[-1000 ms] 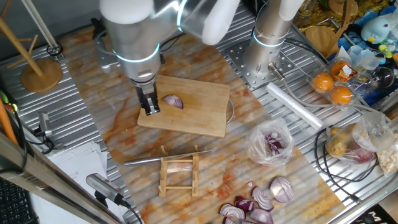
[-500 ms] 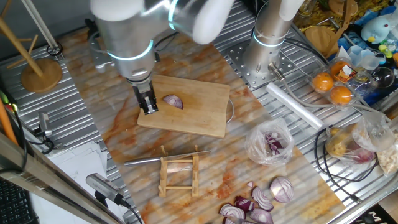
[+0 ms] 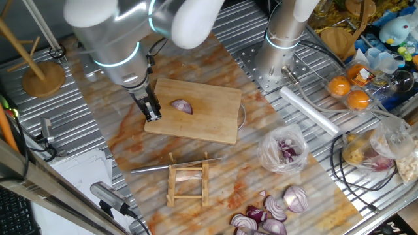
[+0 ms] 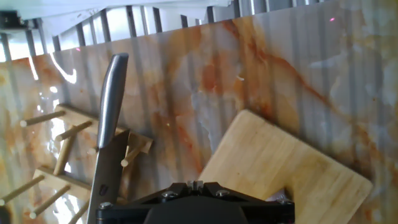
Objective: Chop the onions
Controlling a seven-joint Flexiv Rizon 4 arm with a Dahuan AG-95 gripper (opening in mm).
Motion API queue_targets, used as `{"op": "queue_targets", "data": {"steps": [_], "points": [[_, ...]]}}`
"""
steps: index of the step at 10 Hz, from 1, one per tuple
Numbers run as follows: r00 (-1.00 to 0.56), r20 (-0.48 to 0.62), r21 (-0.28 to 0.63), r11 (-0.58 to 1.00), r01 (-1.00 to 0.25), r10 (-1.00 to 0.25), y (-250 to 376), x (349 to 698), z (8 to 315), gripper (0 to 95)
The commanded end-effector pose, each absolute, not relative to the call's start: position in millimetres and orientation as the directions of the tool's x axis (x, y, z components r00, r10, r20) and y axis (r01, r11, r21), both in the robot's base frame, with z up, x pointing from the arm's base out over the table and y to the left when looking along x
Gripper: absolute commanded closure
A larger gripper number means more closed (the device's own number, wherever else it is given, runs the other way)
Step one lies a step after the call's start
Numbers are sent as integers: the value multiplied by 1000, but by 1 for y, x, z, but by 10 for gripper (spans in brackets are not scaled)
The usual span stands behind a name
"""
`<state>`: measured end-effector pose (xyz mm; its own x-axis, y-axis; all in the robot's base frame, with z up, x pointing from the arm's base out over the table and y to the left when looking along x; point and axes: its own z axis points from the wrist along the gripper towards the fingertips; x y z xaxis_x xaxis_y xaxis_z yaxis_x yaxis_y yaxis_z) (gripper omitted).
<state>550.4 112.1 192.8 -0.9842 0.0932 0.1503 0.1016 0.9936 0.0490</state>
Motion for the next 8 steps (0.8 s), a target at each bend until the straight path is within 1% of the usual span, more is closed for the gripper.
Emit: {"op": "queue_targets", "data": {"steps": [1,4,6,8], "points": [[-983,151,35,994,108,102,111,549,193,950],[-982,168,75,991,106,92,111,549,193,950],[-982,170,81,992,101,87,117,549,200,950],[-980,175,91,990,110,93,132,551,201,950]]}}
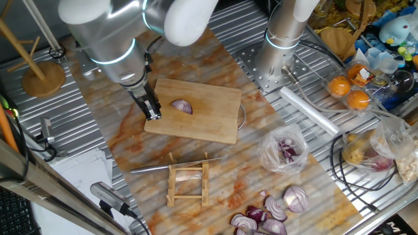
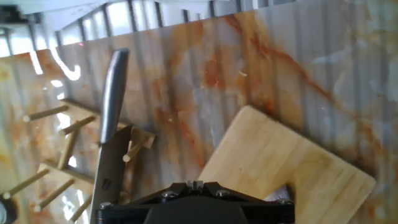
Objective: Chop the onions
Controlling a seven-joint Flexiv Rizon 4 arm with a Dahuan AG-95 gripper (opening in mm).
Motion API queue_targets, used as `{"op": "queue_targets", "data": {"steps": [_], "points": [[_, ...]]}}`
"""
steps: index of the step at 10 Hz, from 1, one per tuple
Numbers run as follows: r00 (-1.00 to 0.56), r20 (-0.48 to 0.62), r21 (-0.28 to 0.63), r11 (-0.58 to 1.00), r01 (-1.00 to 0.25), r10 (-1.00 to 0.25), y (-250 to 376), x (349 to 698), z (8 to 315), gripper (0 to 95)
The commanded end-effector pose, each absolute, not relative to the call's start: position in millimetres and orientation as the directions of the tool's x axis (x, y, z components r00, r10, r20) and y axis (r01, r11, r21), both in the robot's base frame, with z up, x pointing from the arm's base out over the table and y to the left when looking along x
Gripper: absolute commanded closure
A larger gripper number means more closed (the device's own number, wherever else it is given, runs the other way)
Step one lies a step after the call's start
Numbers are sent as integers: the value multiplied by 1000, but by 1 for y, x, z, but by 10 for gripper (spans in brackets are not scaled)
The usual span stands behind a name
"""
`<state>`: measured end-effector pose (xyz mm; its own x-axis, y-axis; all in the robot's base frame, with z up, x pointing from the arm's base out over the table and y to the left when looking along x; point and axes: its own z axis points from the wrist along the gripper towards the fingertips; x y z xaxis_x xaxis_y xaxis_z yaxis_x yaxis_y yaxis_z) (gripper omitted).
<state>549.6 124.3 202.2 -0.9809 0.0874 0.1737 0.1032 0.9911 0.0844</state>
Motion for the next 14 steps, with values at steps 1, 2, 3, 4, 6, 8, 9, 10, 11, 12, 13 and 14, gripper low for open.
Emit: {"op": "queue_targets", "data": {"steps": [1,2,3,4,6,8,9,10,11,12,13,14], "points": [[-978,181,89,989,118,100,143,553,199,760],[-976,182,84,987,139,121,158,554,194,570],[-973,181,71,985,159,144,171,555,187,570],[-971,179,62,984,169,156,179,555,183,570],[-964,175,46,976,211,200,201,554,170,570],[-957,172,25,970,242,234,217,551,159,570],[-955,166,5,968,251,247,226,549,153,570],[-955,163,-7,968,251,249,229,548,150,570],[-956,161,-11,969,247,245,230,547,148,570],[-963,149,-9,974,227,226,230,546,145,570],[-966,145,-11,976,216,215,230,545,142,570],[-971,139,-9,981,193,192,229,543,138,570]]}}
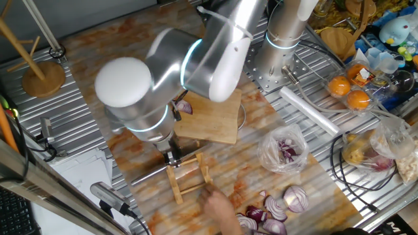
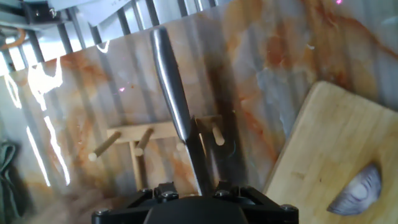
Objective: Chop the onions
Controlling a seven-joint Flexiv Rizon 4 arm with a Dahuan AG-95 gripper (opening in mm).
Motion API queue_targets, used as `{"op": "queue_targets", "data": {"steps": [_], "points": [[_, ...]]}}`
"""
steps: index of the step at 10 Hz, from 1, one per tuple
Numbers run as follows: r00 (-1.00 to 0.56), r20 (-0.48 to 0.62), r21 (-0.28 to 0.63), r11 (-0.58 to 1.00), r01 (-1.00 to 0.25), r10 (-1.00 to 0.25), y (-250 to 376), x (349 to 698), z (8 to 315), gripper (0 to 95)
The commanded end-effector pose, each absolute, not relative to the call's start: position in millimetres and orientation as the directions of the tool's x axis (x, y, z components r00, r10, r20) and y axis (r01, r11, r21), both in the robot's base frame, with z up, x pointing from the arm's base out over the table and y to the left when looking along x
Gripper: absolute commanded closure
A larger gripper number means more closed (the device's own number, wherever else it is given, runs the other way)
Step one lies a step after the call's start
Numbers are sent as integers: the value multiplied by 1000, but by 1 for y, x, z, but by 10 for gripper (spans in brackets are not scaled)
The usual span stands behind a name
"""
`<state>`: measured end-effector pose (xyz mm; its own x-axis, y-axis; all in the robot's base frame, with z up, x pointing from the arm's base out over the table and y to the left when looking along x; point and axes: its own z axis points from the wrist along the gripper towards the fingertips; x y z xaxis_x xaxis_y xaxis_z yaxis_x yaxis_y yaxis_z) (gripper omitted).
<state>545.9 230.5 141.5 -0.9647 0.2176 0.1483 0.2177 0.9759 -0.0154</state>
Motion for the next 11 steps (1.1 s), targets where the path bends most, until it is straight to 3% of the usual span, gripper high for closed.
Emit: {"op": "queue_targets", "data": {"steps": [1,5,11], "points": [[-982,123,-8,990,144,144,229,542,133,570],[-997,76,-10,1000,11,11,227,541,113,570],[-996,43,-45,996,-81,-79,227,536,78,570]]}}
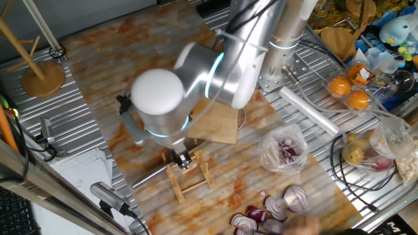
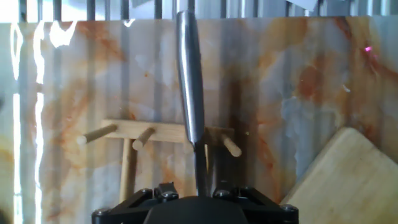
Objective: Chop the onions
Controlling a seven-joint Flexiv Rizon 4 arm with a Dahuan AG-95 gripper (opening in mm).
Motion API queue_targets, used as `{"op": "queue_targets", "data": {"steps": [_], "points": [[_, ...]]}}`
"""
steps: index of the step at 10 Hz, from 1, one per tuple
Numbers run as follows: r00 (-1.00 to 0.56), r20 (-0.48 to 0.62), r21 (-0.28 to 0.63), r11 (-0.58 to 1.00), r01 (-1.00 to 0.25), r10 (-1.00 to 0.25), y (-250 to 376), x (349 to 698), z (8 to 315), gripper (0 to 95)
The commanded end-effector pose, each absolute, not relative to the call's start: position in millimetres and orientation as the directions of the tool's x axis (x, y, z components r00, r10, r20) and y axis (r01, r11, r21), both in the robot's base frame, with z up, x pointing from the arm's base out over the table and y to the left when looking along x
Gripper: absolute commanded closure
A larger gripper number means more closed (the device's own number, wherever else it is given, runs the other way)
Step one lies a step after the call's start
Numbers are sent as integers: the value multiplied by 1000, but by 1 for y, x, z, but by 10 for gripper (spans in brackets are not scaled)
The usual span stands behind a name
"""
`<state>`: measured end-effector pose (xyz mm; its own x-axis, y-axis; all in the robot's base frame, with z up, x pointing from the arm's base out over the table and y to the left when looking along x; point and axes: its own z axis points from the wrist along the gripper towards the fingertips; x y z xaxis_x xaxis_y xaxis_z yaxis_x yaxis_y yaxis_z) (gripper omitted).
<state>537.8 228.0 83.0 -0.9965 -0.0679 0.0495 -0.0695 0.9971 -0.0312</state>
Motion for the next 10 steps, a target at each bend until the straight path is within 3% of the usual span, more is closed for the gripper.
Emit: {"op": "queue_targets", "data": {"steps": [1,8,9,10], "points": [[-995,39,-60,994,-96,-94,225,535,73,570],[-994,12,-70,992,-106,-105,219,531,53,570],[-994,11,-72,992,-107,-107,219,532,51,760],[-994,9,-73,991,-108,-107,218,534,50,760]]}}
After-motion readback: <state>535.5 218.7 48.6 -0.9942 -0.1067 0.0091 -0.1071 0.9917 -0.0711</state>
